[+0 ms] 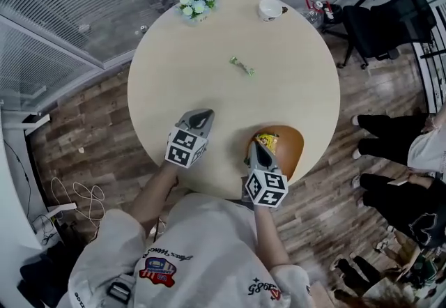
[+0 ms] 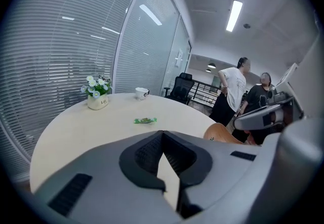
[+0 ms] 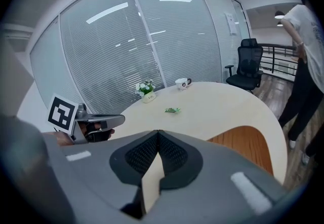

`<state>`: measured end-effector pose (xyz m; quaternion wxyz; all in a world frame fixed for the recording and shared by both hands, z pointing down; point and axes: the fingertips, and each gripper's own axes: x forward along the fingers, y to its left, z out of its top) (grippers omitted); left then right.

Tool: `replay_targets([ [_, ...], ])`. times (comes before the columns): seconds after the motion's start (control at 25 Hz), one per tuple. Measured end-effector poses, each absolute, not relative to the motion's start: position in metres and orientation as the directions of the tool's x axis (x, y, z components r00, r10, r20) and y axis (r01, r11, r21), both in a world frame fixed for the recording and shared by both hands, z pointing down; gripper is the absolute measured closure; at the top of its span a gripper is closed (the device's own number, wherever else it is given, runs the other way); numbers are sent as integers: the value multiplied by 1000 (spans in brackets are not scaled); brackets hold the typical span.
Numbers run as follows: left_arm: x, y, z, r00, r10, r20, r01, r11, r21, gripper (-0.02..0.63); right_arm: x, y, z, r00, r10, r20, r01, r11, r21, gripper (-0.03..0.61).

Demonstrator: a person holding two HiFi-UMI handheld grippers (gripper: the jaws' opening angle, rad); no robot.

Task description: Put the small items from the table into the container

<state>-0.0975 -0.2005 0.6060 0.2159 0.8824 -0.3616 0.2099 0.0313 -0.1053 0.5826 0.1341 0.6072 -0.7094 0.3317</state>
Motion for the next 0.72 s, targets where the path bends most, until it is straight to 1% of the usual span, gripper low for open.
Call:
replay_targets([
  [0.2,-97,-228,615,694,-501,517,-671,-711,212,608,24,-133,584,-202,-778,594,-954,18,-300,577],
  [0.36,-81,-265,621,714,-467,522,-626,-759,177,607,23,-160,579,-176,-788,590,-955,-8,-296,577],
  [0.48,-59,-296,641,710,-414,569,-565,-818,109,606,24,-178,574,-165,-795,584,-954,-22,-299,577],
  [0.56,-44,-316,653,712,-398,579,-519,-853,51,602,24,-183,575,-161,-791,590,-954,-29,-299,577],
  [0.64,-29,-334,665,725,-385,571,-484,-875,24,500,26,-182,577,-157,-782,604,-953,-40,-299,577],
  [0.72,-15,-350,677,737,-357,574,-449,-893,21,472,30,-179,580,-146,-775,615,-953,-57,-298,577],
])
